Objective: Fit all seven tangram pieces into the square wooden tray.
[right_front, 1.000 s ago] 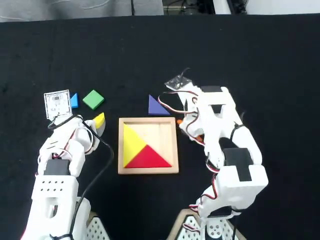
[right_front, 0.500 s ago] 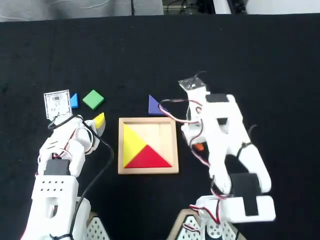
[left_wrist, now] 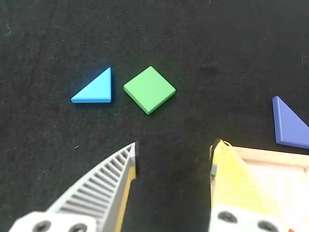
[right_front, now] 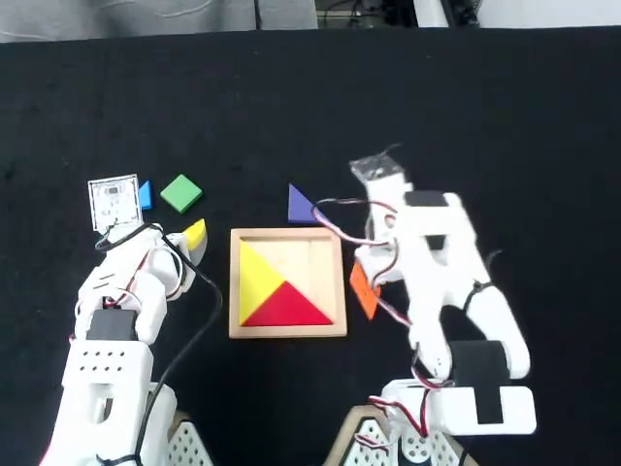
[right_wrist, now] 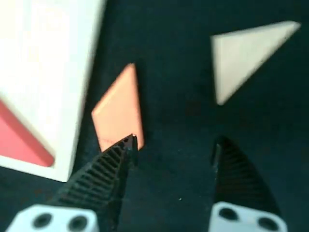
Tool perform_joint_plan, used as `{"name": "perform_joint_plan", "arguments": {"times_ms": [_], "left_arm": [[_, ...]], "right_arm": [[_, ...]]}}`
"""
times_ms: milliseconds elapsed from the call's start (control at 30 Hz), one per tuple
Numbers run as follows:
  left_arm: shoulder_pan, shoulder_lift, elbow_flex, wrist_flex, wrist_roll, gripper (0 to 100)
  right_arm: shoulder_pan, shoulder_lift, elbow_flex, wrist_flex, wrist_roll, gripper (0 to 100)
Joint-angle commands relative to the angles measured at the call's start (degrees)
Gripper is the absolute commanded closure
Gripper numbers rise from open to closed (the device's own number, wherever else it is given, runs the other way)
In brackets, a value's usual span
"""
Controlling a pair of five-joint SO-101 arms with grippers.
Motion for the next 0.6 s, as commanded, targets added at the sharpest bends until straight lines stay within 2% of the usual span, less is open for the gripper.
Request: {"name": "perform_joint_plan", "arguments": {"times_ms": [0,100,233,367,467,567], "left_arm": [[0.7,-1.0,-0.5,-1.0,0.4,75],[0.7,-1.0,-0.5,-1.0,0.4,75],[0.7,-1.0,-0.5,-1.0,0.4,75],[0.7,-1.0,-0.5,-1.0,0.4,75],[0.7,-1.0,-0.5,-1.0,0.4,75],[0.6,-1.0,-0.5,-1.0,0.4,75]], "right_arm": [[-1.0,-6.2,-1.9,0.4,0.9,74.5],[-5.5,-11.0,0.4,1.7,1.8,76.3],[-12.5,-19.0,6.5,2.0,4.9,85.1],[-13.3,-20.1,9.2,2.0,5.3,83.2],[-13.5,-15.4,8.8,1.4,7.6,79.8],[-13.3,-9.5,8.7,-3.6,8.9,80.2]]}}
